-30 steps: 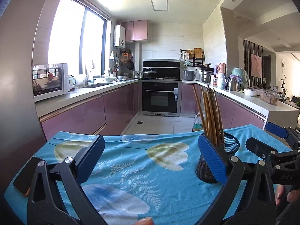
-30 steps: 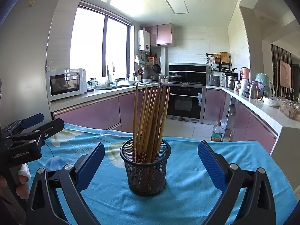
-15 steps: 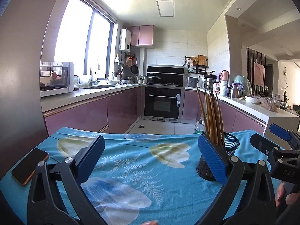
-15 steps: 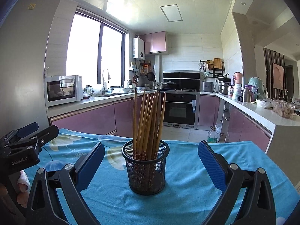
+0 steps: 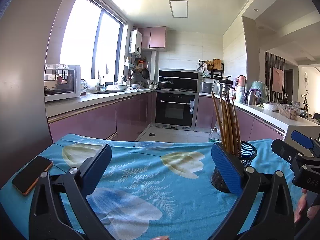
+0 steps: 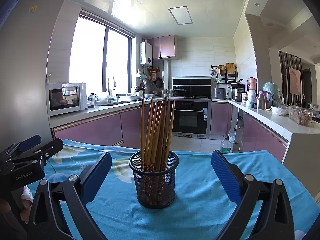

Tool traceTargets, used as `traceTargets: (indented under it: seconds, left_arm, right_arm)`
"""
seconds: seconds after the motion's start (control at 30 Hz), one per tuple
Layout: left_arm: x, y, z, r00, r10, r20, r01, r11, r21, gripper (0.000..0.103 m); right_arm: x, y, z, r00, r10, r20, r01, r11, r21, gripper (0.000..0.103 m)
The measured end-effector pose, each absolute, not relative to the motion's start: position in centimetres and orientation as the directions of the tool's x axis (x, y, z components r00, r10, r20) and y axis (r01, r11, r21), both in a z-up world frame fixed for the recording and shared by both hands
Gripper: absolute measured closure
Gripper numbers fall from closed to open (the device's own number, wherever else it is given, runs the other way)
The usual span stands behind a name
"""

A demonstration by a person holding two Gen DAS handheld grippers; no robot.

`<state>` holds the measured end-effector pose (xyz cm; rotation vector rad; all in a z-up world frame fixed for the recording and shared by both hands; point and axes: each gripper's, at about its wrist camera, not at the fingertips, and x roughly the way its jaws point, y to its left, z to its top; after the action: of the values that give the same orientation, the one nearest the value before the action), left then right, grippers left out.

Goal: Organize utensils

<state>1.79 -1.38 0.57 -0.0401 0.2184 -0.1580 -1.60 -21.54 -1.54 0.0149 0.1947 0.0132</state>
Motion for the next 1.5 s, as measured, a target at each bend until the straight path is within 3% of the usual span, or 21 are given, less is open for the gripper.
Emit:
traceTargets:
  seconds: [1.5]
  left_arm:
    - [1.69, -1.49, 0.6, 0.964, -0.158, -0.214, 0.149, 0.987, -0.059, 0.005]
  right_arm:
    - [-1.33, -22.01, -1.55, 0.982, 0.002, -0.191, 0.003, 1.0, 0.024, 0.007]
